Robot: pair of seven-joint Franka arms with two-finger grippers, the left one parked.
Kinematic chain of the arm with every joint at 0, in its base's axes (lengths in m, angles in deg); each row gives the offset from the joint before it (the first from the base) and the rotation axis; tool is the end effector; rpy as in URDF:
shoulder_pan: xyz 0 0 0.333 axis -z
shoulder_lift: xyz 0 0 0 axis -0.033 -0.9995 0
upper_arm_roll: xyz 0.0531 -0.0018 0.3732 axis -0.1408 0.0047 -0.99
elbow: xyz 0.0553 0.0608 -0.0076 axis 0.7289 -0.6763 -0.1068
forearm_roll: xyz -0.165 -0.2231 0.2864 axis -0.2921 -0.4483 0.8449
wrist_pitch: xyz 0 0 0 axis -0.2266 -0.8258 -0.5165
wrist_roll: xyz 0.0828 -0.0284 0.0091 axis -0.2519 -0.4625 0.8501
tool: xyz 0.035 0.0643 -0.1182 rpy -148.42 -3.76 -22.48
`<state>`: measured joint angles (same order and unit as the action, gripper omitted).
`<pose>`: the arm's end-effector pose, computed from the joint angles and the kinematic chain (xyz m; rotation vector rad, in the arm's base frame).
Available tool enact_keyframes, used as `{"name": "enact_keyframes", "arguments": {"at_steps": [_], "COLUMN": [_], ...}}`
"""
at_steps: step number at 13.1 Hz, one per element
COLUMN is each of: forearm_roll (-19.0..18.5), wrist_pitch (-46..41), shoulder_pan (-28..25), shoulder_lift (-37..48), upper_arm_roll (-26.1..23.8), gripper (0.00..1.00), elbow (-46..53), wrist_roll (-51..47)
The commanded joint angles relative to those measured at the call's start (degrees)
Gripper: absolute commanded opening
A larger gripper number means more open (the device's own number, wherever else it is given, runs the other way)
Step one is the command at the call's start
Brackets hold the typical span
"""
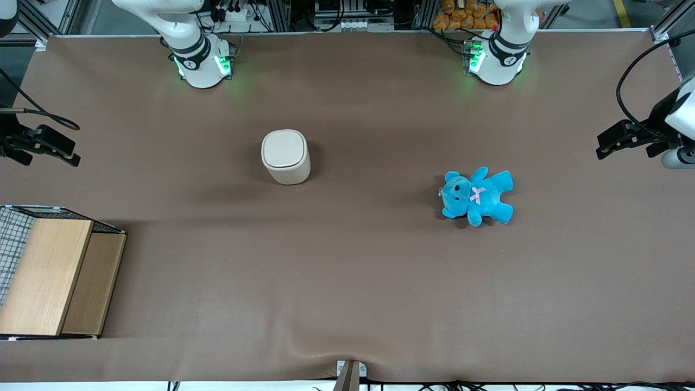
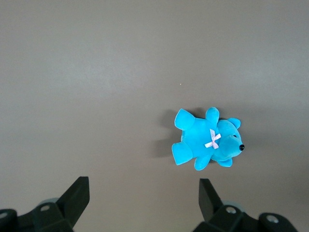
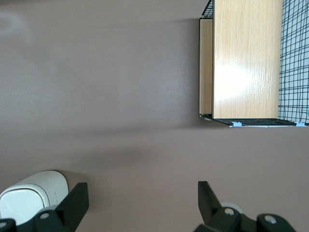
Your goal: Open trash can with right arm
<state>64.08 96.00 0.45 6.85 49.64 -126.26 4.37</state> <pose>0.5764 -0.0252 0.6539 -3.1286 0.0673 -0.0864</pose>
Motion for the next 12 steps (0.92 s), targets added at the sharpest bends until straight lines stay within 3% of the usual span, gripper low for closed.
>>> {"name": "enact_keyframes", "arguments": {"at_steps": [1,12], "forearm_roll": [0.2,0.8], "wrist_pitch": [-0.6,-6.1], "shoulder_pan": [0.8,-0.4], "shoulder_lift": [0.0,-0.2], "upper_arm_roll": [-0.5,-0.9], "gripper": [1.00,1.00], "elbow": [0.8,0.6], "wrist_roll": [0.2,0.3]}}
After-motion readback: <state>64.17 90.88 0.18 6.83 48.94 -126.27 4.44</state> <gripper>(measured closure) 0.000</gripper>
